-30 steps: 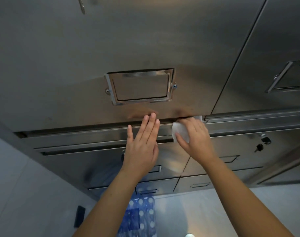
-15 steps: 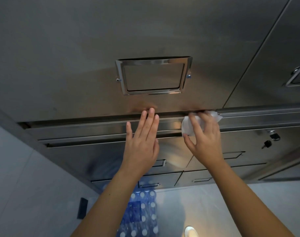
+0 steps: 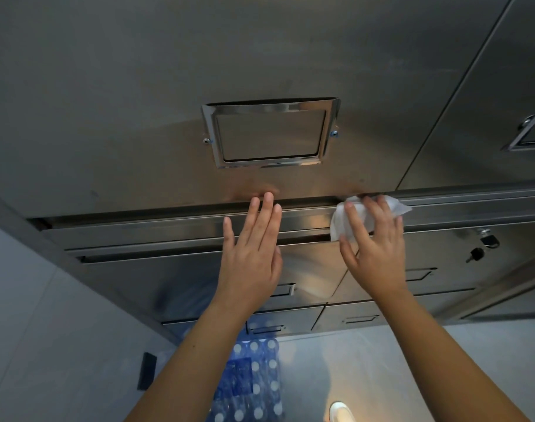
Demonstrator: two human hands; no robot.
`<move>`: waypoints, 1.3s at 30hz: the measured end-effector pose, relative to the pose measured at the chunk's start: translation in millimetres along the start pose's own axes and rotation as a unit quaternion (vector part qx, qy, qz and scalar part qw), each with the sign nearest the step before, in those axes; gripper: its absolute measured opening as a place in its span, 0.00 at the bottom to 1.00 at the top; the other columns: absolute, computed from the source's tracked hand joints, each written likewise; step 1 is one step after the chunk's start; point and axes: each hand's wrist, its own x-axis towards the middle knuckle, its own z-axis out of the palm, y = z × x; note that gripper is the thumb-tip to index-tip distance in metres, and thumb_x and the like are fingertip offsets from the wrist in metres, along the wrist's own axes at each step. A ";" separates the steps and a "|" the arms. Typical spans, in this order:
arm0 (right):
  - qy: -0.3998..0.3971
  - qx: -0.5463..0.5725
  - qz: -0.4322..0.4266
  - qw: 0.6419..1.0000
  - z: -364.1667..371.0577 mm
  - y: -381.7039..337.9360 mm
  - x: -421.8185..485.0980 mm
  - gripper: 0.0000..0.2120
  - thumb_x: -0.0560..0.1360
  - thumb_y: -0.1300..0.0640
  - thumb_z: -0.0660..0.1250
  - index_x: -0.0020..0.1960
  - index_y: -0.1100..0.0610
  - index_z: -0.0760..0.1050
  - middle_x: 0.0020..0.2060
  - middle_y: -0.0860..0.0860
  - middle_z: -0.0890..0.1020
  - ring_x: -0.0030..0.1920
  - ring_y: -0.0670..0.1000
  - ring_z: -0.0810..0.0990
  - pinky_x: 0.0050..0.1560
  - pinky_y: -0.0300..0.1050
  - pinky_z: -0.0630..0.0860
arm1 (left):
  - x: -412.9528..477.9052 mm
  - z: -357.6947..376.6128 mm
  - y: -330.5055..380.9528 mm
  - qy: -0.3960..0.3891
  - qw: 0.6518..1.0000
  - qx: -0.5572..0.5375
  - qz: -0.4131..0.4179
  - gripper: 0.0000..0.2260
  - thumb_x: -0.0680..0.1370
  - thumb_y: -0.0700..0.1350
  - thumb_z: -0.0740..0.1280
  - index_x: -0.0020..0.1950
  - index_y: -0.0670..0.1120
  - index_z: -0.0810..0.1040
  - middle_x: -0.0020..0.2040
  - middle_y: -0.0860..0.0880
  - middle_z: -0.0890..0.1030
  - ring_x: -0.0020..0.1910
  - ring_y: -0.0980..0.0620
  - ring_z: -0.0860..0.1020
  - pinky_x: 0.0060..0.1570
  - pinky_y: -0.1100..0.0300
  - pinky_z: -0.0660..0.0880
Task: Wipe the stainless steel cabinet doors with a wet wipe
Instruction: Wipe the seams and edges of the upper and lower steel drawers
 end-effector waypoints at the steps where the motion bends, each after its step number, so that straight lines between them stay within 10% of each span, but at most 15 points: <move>1: -0.004 0.000 0.010 1.000 -0.3 -1.4 0.0 0.25 0.74 0.54 0.64 0.70 0.55 0.65 0.67 0.60 0.65 0.71 0.63 0.63 0.62 0.68 0.65 | 0.0 -0.1 0.5 0.000 1.000 -0.002 -0.001 0.28 0.76 0.45 0.54 0.76 0.43 0.53 0.77 0.49 0.49 0.76 0.53 0.43 0.65 0.35 0.43; 21: -0.044 0.020 0.032 0.998 3.1 -79.7 6.9 0.28 0.75 0.47 0.58 0.73 0.55 0.62 0.71 0.59 0.62 0.73 0.62 0.56 0.67 0.64 0.54 | -12.0 -9.6 -18.6 0.001 0.999 0.023 -0.037 0.28 0.76 0.46 0.53 0.76 0.43 0.54 0.77 0.48 0.53 0.76 0.51 0.46 0.66 0.36 0.48; 39: -0.049 0.058 -0.079 0.994 23.0 -180.8 30.0 0.29 0.71 0.51 0.64 0.70 0.58 0.68 0.63 0.60 0.71 0.65 0.60 0.67 0.64 0.66 0.63 | -49.2 -40.8 -80.7 0.005 0.989 0.086 -0.121 0.27 0.76 0.46 0.53 0.75 0.41 0.56 0.76 0.44 0.57 0.75 0.49 0.52 0.64 0.35 0.49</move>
